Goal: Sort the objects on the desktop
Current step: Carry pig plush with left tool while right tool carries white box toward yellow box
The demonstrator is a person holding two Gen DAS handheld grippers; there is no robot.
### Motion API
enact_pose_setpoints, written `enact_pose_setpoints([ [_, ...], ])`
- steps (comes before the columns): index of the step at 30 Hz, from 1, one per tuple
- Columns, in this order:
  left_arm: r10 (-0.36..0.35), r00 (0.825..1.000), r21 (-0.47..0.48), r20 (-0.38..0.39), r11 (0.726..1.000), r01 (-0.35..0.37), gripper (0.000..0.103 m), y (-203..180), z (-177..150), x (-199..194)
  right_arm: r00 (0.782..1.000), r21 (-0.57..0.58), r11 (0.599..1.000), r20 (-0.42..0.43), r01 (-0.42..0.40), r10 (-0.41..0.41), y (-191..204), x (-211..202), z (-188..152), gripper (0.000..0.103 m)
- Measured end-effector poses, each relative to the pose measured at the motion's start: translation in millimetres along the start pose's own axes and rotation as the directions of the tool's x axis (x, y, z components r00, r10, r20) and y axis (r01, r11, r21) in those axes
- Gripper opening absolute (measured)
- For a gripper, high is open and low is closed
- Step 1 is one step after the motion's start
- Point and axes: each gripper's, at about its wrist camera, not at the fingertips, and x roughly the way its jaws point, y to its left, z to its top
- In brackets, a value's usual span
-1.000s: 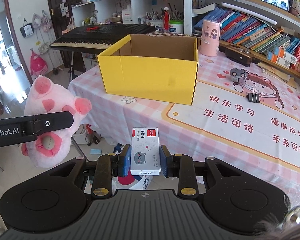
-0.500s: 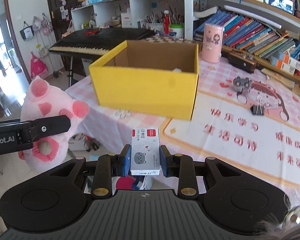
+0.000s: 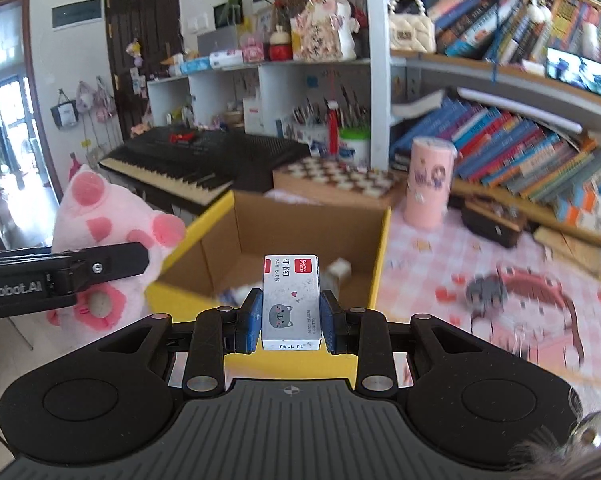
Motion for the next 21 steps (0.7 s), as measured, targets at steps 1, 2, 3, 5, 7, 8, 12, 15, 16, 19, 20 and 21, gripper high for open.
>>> enact_pose_setpoints([
  [1,0.008,1.0,0.004,0.0,1.0,-0.008,0.061,0.2,4.5,8.0,1.0,-0.008,1.0,0.0,-0.004,0.004,-3.1,6.6,5.7,0.028],
  [2,0.019,1.0,0.007,-0.003,1.0,-0.019,0.061,-0.2,8.4,16.9,1.0,-0.017,1.0,-0.001,-0.007,0.007,-5.9,13.6,10.6,0.028],
  [3,0.029,1.0,0.008,-0.007,1.0,-0.029,0.061,-0.5,11.5,25.3,1.0,-0.028,1.0,-0.004,-0.01,0.01,-9.0,21.6,15.3,0.028],
  [5,0.047,0.999,0.021,-0.023,0.999,-0.046,0.061,-1.7,17.4,44.4,1.0,-0.043,0.999,-0.01,-0.013,0.013,-14.8,35.9,23.1,0.028],
  [7,0.072,0.997,0.056,-0.039,0.996,-0.07,0.061,-4.0,20.2,62.6,1.0,-0.054,0.998,-0.021,-0.02,0.019,-21.3,52.9,30.8,0.028],
  [8,0.088,0.995,0.077,-0.053,0.993,-0.084,0.061,-4.7,21.0,73.6,0.999,-0.057,0.998,-0.026,-0.025,0.024,-24.1,61.5,34.1,0.028],
  [12,0.15,0.979,0.136,-0.136,0.982,-0.131,0.061,-4.0,16.4,115.6,0.997,-0.074,0.996,-0.061,-0.043,0.039,-33.9,98.8,46.7,0.028],
  [15,0.182,0.959,0.155,-0.216,0.976,-0.15,0.061,-1.5,8.6,143.9,0.994,-0.078,0.995,-0.099,-0.059,0.051,-37.1,126.5,55.5,0.028],
  [16,0.188,0.952,0.158,-0.24,0.976,-0.153,0.062,-1.1,5.7,150.6,0.992,-0.077,0.995,-0.113,-0.065,0.056,-37.4,135.2,58.0,0.028],
  [19,0.205,0.925,0.158,-0.319,0.974,-0.161,0.063,-0.3,-1.7,171.2,0.984,-0.081,0.993,-0.16,-0.089,0.075,-37.7,160.7,66.4,0.028],
  [20,0.228,0.922,0.198,-0.313,0.965,-0.172,0.063,-4.7,-3.5,173.7,0.98,-0.082,0.992,-0.18,-0.098,0.082,-37.1,169.4,68.4,0.028],
  [21,0.227,0.917,0.21,-0.327,0.964,-0.164,0.064,-6.3,-4.4,176.9,0.975,-0.081,0.991,-0.207,-0.102,0.083,-36.7,179.0,70.2,0.028],
])
